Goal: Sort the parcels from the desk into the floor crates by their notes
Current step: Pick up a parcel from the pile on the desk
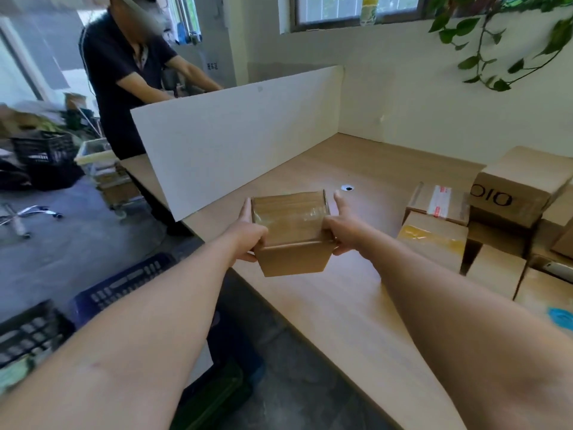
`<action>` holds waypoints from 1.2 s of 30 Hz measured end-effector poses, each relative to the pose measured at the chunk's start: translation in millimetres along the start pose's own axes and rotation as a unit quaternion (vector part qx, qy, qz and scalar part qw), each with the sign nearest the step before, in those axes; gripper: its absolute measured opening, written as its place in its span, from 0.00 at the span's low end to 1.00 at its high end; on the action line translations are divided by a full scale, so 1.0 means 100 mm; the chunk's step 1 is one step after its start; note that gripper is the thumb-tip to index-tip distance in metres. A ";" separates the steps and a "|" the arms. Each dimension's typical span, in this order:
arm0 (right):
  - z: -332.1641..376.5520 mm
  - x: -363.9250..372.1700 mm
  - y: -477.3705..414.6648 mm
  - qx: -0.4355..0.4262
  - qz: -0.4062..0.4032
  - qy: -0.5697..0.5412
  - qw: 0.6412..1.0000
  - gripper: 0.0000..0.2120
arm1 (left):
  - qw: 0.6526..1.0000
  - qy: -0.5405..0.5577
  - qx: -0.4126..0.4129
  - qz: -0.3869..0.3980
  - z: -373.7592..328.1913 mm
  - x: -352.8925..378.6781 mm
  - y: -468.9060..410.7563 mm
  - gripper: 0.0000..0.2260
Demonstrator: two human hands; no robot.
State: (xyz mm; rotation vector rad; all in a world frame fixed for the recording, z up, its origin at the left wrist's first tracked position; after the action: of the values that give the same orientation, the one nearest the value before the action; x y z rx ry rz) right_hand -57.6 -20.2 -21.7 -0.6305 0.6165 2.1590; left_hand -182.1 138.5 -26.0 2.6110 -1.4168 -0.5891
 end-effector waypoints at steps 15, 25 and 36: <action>1.40 2.03 -0.12 -0.071 0.117 0.065 0.988 0.21 | 0.989 0.066 -0.068 -0.115 1.05 -2.13 0.35 0.12; 2.17 3.47 -0.18 -0.089 0.102 0.096 0.986 0.11 | 0.971 0.068 -0.089 -0.212 2.01 -3.59 0.53 0.07; 2.71 4.48 -0.07 -0.132 0.181 0.159 0.961 0.33 | 0.979 0.080 -0.060 -0.176 2.58 -4.26 0.65 0.40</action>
State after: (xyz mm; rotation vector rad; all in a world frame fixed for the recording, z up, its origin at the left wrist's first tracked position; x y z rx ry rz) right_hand -368.8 394.7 -93.2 -1.0960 0.6558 2.5309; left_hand -541.1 476.2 -124.7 2.7544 -0.8510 -0.4696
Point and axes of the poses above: each hand's wrist, its own y-axis away from the middle knuckle, its own x-axis out of the palm, z = x × y, the point moved 10 cm from there along -y, towards the middle knuckle, and after that the axes turned 9 degrees about y, right-handed, at the moved point
